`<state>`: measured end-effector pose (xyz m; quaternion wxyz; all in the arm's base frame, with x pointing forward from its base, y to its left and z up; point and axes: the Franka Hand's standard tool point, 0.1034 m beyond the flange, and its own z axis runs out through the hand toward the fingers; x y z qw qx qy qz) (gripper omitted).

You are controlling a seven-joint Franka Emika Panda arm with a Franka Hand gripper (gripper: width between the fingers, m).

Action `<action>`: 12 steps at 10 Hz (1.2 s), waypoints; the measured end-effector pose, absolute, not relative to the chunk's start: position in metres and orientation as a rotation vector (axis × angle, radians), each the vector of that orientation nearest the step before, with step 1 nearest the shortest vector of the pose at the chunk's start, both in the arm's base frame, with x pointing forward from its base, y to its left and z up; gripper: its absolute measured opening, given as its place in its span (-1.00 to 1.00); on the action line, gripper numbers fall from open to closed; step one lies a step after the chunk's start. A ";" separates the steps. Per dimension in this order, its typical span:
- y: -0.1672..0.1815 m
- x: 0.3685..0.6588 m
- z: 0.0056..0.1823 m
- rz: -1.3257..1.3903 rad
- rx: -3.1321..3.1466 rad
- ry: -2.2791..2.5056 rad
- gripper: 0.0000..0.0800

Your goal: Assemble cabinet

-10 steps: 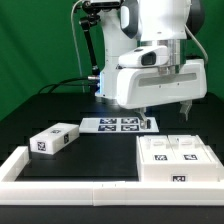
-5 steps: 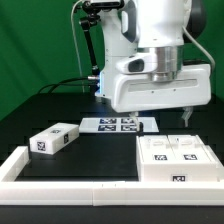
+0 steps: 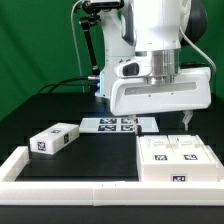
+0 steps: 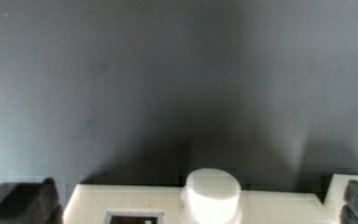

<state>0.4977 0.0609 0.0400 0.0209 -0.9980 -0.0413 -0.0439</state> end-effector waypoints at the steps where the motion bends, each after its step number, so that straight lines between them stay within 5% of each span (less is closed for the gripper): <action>1: 0.059 0.501 0.033 -0.134 -3.093 -0.129 0.99; 5: 0.065 0.503 0.011 -0.139 -3.086 -0.140 0.99; 12: 0.072 0.508 0.006 -0.152 -3.079 -0.150 0.99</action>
Offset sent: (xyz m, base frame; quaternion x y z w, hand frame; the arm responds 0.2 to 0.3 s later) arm 0.0084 0.0004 -0.0245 -0.0058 0.0199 0.0218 0.9995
